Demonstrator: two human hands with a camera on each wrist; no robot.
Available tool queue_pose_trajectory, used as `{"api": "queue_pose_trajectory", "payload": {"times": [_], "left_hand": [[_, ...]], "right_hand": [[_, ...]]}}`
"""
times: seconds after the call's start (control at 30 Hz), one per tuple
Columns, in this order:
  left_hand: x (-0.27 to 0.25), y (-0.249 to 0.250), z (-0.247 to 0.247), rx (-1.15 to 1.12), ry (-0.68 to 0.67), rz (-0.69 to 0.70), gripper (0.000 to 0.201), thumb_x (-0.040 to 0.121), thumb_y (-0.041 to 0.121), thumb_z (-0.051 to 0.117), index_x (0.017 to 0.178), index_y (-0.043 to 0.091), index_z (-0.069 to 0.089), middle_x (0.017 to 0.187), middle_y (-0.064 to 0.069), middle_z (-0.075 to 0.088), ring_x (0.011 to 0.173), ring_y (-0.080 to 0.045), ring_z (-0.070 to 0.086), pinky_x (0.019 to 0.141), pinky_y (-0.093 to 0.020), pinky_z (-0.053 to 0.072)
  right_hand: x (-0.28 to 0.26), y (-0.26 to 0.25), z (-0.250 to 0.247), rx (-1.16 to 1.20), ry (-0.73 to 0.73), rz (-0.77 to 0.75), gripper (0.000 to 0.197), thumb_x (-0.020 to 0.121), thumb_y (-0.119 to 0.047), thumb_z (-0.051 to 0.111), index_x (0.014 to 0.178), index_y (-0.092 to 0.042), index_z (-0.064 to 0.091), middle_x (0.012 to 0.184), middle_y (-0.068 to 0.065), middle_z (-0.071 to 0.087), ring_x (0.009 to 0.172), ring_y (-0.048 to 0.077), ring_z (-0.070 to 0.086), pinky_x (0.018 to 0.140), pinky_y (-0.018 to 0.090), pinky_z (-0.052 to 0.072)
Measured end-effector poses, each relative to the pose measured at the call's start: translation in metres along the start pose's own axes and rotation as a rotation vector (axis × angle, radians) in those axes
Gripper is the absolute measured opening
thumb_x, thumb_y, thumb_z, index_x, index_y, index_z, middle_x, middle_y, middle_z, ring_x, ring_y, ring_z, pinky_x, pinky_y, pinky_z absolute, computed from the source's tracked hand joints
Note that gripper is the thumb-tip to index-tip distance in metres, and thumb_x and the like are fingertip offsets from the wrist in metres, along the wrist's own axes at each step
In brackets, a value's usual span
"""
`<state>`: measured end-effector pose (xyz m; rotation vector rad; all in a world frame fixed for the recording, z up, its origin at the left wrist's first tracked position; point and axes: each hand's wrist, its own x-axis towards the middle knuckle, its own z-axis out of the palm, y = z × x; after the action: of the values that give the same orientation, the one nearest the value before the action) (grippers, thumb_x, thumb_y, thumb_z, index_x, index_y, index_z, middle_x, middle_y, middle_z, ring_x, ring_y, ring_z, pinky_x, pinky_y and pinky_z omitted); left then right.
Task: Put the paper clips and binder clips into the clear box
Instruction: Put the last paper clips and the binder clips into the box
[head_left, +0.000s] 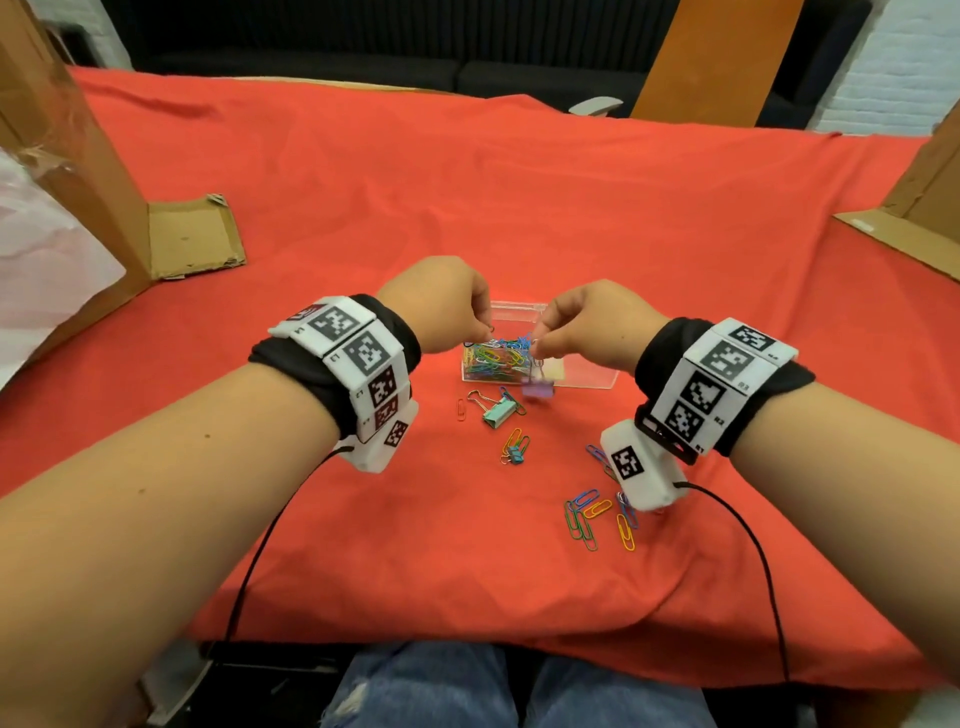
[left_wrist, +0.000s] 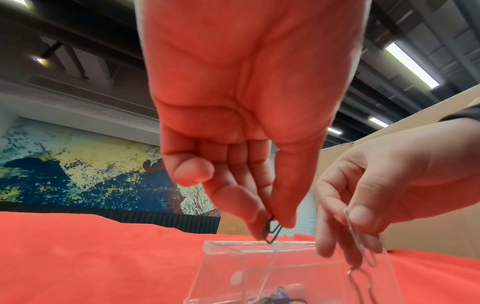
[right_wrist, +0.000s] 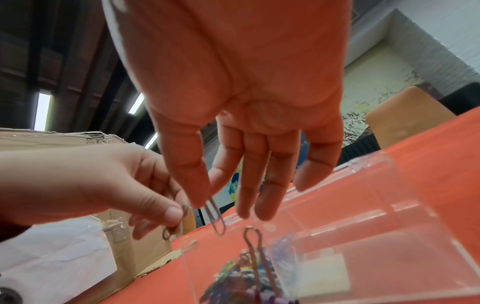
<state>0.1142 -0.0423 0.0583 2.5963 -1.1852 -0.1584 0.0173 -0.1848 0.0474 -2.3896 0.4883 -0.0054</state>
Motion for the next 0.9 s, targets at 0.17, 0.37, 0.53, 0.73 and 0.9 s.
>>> {"api": "queue_pose_trajectory", "payload": {"times": [0.17, 0.37, 0.53, 0.73, 0.9], "left_hand": [[0.005, -0.007, 0.002, -0.012, -0.019, -0.017, 0.013, 0.081, 0.018, 0.069, 0.090, 0.011, 0.073, 0.078, 0.000, 0.066, 0.060, -0.014, 0.054, 0.066, -0.024, 0.039], [0.012, -0.006, 0.004, -0.031, 0.025, -0.019, 0.014, 0.082, 0.017, 0.068, 0.092, 0.010, 0.074, 0.086, -0.006, 0.072, 0.067, -0.017, 0.054, 0.067, -0.024, 0.038], [0.008, -0.005, 0.005, -0.017, 0.043, -0.001, 0.012, 0.080, 0.014, 0.066, 0.091, 0.014, 0.072, 0.080, 0.001, 0.062, 0.080, -0.019, 0.059, 0.068, -0.025, 0.037], [-0.017, -0.003, 0.014, 0.108, -0.279, 0.108, 0.022, 0.081, 0.019, 0.068, 0.102, 0.021, 0.074, 0.087, 0.002, 0.072, 0.079, -0.014, 0.063, 0.069, -0.023, 0.043], [-0.025, -0.008, 0.030, 0.223, -0.398, 0.083, 0.032, 0.084, 0.019, 0.065, 0.116, 0.018, 0.069, 0.116, 0.001, 0.070, 0.109, -0.022, 0.063, 0.089, -0.028, 0.047]], "right_hand": [[0.008, -0.004, -0.001, 0.009, 0.038, 0.009, 0.013, 0.076, -0.013, 0.071, 0.067, -0.021, 0.065, 0.060, 0.000, 0.064, 0.050, 0.005, 0.057, 0.040, 0.011, 0.038], [0.024, -0.005, 0.006, 0.063, 0.171, -0.008, 0.014, 0.079, -0.014, 0.071, 0.069, -0.022, 0.064, 0.064, -0.003, 0.068, 0.031, -0.005, 0.054, 0.058, 0.022, 0.047], [0.016, -0.007, 0.006, -0.035, 0.218, -0.082, 0.004, 0.082, -0.018, 0.067, 0.084, -0.021, 0.068, 0.080, 0.000, 0.066, 0.053, 0.008, 0.055, 0.067, 0.028, 0.051], [-0.017, -0.008, 0.011, -0.443, -0.013, -0.169, 0.018, 0.084, -0.019, 0.060, 0.096, -0.017, 0.073, 0.097, 0.000, 0.073, 0.081, 0.018, 0.064, 0.075, 0.026, 0.046], [-0.022, 0.002, 0.021, -0.626, -0.094, -0.137, 0.032, 0.089, -0.021, 0.055, 0.120, -0.021, 0.065, 0.123, 0.004, 0.066, 0.114, 0.025, 0.060, 0.093, 0.032, 0.048]]}}
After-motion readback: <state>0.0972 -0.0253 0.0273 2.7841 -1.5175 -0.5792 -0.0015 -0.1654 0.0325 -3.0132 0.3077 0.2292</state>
